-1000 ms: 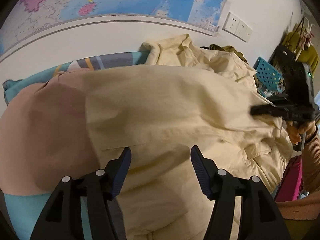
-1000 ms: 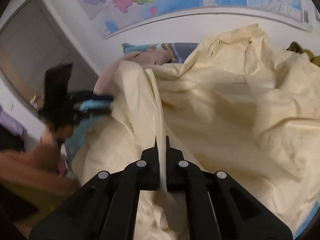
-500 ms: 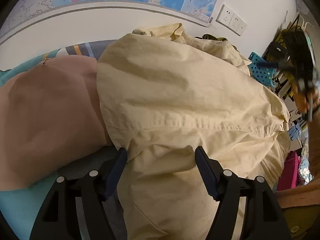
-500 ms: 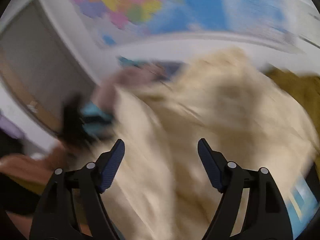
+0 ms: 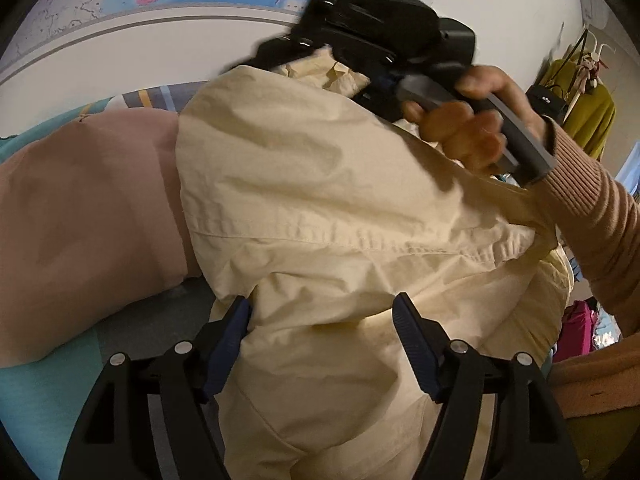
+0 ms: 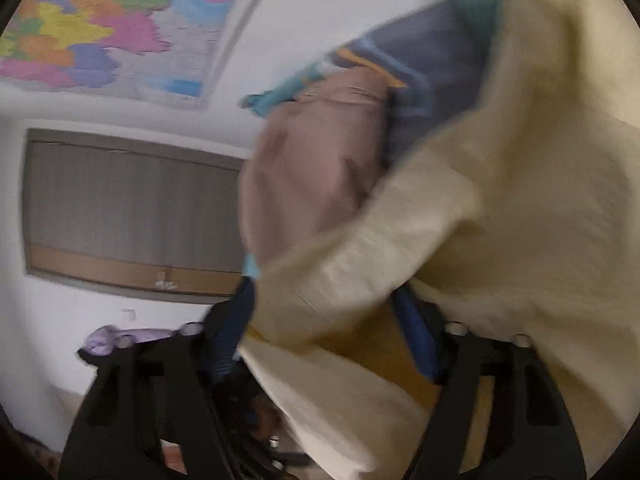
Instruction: Fold large clothes
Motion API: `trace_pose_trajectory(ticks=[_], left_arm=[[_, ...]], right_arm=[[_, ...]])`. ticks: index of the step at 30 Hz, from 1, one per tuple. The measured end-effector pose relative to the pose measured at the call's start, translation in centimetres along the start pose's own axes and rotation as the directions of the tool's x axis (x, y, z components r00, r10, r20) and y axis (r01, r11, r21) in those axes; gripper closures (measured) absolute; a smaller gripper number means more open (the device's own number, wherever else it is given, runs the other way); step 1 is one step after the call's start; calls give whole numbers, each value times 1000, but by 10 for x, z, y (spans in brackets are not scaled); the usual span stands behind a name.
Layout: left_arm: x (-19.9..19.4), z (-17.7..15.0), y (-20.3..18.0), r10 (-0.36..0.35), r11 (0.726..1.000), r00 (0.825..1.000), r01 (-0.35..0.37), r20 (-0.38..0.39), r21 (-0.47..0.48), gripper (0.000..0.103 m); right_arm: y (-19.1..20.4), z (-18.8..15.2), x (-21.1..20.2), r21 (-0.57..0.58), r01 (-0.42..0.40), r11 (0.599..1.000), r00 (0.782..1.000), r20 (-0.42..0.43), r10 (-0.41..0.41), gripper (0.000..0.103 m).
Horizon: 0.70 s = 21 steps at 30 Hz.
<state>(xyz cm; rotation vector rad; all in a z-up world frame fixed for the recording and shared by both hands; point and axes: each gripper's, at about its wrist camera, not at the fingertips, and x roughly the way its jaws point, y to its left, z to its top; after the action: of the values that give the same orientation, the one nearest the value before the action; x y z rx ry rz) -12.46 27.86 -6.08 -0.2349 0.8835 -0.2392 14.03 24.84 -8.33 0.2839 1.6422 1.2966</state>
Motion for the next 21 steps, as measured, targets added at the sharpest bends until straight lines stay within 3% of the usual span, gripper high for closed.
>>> trace_pose_trajectory(ticks=[1, 2, 3, 8, 10, 11, 13, 14, 15, 16, 17, 19, 20, 21], left_arm=[[0, 0, 0, -2, 1000, 1000, 2, 0, 2, 33], [0, 0, -1, -3, 1000, 1000, 3, 0, 5, 32], [1, -1, -1, -3, 1000, 1000, 3, 0, 6, 32], [-4, -3, -1, -8, 1000, 1000, 7, 19, 9, 30], [-4, -1, -2, -13, 1000, 1000, 13, 23, 11, 29], [-1, 2, -3, -11, 1000, 1000, 11, 18, 11, 29], [4, 5, -5, -2, 1000, 1000, 2, -6, 18, 29], [5, 6, -6, 5, 1000, 1000, -4, -9, 24, 29], [4, 8, -8, 2, 1000, 1000, -2, -7, 28, 29], [1, 10, -9, -9, 999, 1000, 9, 2, 32, 29], [-2, 12, -11, -15, 999, 1000, 15, 11, 34, 29], [-12, 18, -11, -42, 999, 998, 40, 46, 34, 29], [-16, 21, -13, -44, 999, 997, 43, 58, 33, 28], [-19, 25, -13, -38, 999, 997, 35, 74, 35, 28]], right_arm=[[2, 1, 3, -18, 15, 1000, 1000, 5, -15, 62], [12, 4, 6, -84, 47, 995, 999, 11, -46, 86], [20, 9, 9, -138, 90, 986, 996, 31, -86, 94], [61, 33, 7, -315, 197, 928, 978, 135, -162, 99], [67, 41, 12, -367, 315, 875, 944, 213, -251, 99], [61, 47, 19, -353, 333, 874, 938, 213, -272, 99], [47, 54, 30, -316, 293, 902, 953, 168, -251, 95], [47, 53, 28, -324, 393, 861, 917, 214, -338, 80], [49, 48, 19, -322, 448, 834, 889, 265, -375, 72], [52, 42, 6, -318, 415, 853, 901, 276, -335, 53], [54, 37, -5, -313, 383, 869, 910, 287, -298, 43], [61, 15, -39, -325, 372, 870, 907, 327, -265, 40], [65, -2, -59, -344, 380, 858, 905, 330, -269, 32], [67, -22, -82, -350, 410, 842, 889, 360, -283, 27]])
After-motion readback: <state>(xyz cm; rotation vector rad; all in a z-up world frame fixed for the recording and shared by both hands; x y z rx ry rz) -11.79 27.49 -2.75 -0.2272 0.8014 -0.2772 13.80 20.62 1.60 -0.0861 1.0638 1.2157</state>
